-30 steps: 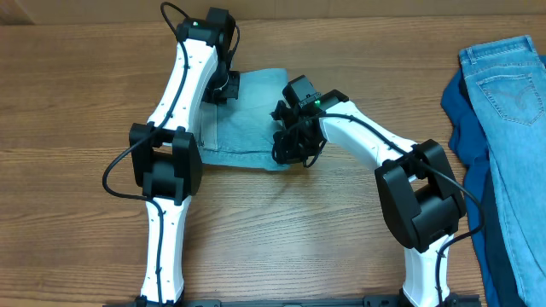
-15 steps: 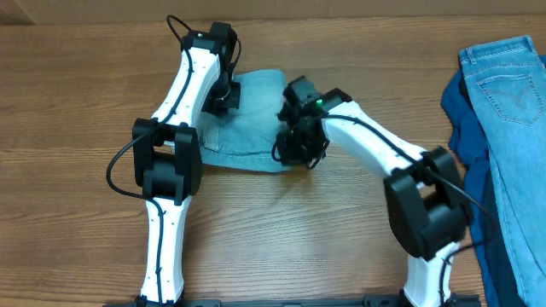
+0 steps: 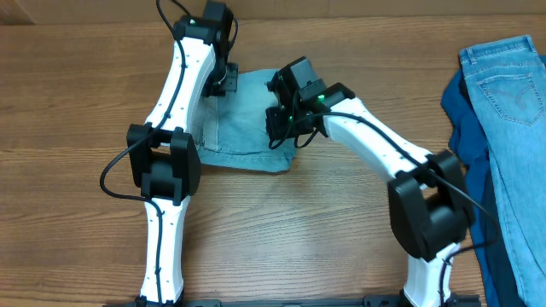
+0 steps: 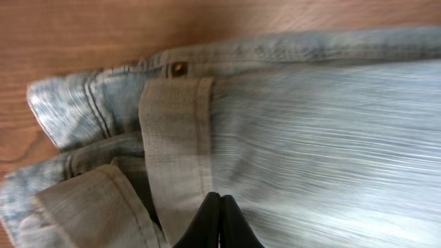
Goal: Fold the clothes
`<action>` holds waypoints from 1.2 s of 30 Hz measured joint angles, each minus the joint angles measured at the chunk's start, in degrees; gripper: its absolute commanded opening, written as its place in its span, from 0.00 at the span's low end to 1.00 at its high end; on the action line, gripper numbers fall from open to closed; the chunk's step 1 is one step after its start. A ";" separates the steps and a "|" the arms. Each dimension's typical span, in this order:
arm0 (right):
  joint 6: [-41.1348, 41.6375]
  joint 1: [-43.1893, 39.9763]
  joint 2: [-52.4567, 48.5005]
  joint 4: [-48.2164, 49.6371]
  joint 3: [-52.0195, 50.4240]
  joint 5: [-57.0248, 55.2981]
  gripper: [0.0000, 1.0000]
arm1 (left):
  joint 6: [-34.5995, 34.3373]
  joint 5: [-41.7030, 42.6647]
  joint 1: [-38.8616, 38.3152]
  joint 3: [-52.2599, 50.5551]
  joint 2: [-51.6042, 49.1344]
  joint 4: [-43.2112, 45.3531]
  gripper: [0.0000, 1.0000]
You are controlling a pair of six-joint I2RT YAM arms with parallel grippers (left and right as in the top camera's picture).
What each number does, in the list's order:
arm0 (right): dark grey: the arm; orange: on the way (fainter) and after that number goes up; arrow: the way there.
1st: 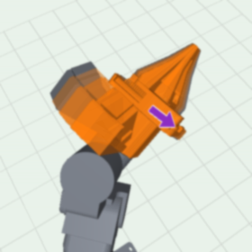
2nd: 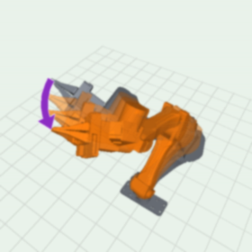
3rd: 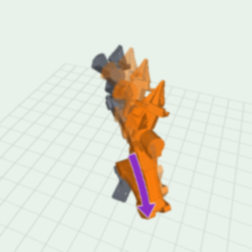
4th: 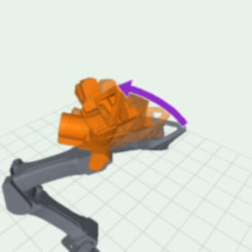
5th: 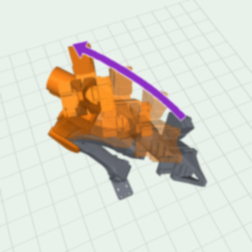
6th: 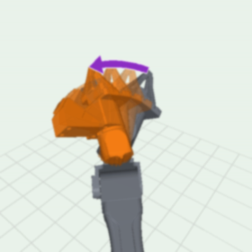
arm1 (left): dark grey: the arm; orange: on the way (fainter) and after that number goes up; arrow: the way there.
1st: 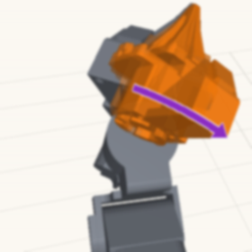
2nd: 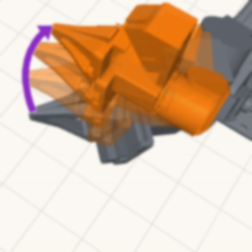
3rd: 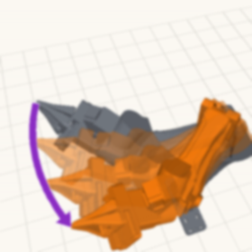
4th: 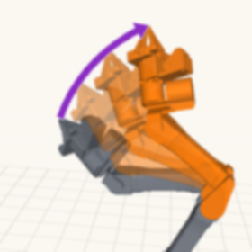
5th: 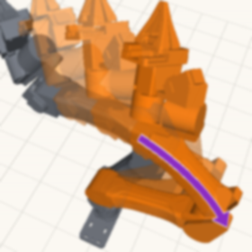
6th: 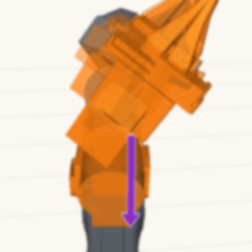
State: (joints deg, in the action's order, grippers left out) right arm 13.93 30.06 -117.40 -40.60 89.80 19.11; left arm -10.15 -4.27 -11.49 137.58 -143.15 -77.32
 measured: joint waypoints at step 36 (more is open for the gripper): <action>-3.72 0.87 -11.63 3.48 19.12 -14.62 0.04 | -2.14 0.48 4.37 -15.19 10.80 3.98 0.04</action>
State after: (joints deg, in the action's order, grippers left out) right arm 10.22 30.94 -129.03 -37.12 108.92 4.49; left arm -12.29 -3.79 -7.11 122.39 -132.35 -73.34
